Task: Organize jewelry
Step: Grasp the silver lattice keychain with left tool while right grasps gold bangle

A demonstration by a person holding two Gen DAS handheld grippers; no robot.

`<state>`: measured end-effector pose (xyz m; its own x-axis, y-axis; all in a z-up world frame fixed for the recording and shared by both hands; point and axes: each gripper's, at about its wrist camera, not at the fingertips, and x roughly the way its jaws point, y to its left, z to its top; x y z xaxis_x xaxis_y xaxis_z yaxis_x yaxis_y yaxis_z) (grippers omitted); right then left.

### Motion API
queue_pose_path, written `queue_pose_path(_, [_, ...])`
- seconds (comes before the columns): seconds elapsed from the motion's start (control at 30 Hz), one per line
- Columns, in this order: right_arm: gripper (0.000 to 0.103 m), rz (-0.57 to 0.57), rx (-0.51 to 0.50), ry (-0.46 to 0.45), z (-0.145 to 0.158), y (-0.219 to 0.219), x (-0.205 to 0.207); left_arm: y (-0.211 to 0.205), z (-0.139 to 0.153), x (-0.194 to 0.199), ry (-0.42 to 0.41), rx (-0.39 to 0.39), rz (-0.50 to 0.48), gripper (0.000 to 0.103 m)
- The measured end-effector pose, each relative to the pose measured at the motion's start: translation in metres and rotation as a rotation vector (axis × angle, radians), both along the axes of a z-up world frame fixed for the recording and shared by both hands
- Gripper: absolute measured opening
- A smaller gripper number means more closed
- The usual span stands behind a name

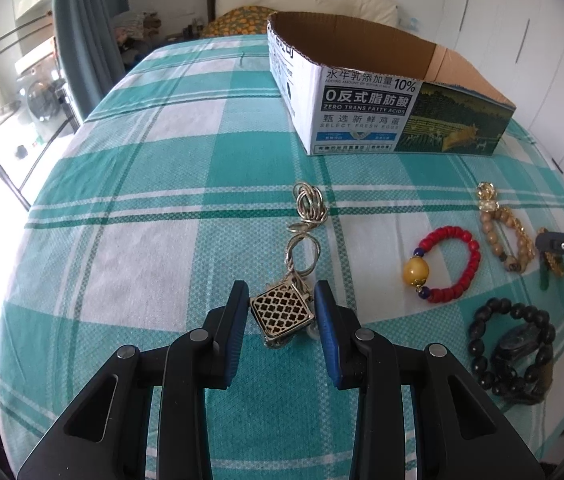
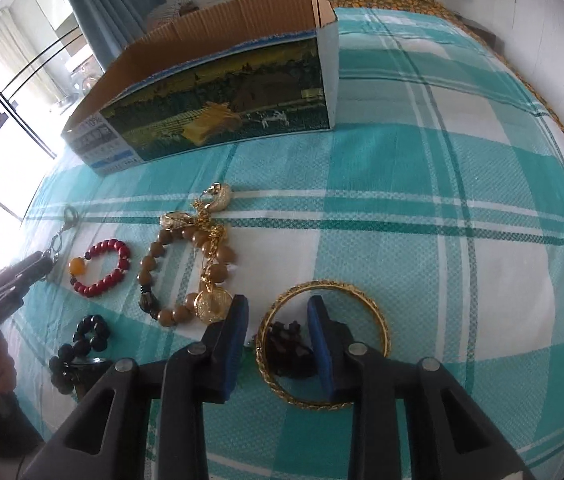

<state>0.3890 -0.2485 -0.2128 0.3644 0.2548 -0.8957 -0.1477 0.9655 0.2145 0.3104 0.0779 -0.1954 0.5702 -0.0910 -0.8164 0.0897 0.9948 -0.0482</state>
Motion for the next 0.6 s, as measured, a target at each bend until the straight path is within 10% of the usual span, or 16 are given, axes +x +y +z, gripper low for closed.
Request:
queue_pose_path(0.1, [0.007,-0.059,0.102,0.028,-0.003,-0.014,0.004,-0.001,0.001,0.000,0.001,-0.004,-0.007,0.034])
queue_pose_path(0.4, [0.006,-0.132,0.343,-0.054,0.034,-0.061,-0.022,0.005,0.031,-0.014,-0.039,-0.077,-0.018,0.033])
queue_pose_path(0.6, [0.006,-0.102,0.291,-0.123,0.061,-0.063,-0.043,0.006,0.047,-0.025,-0.064,-0.119,-0.022,0.033])
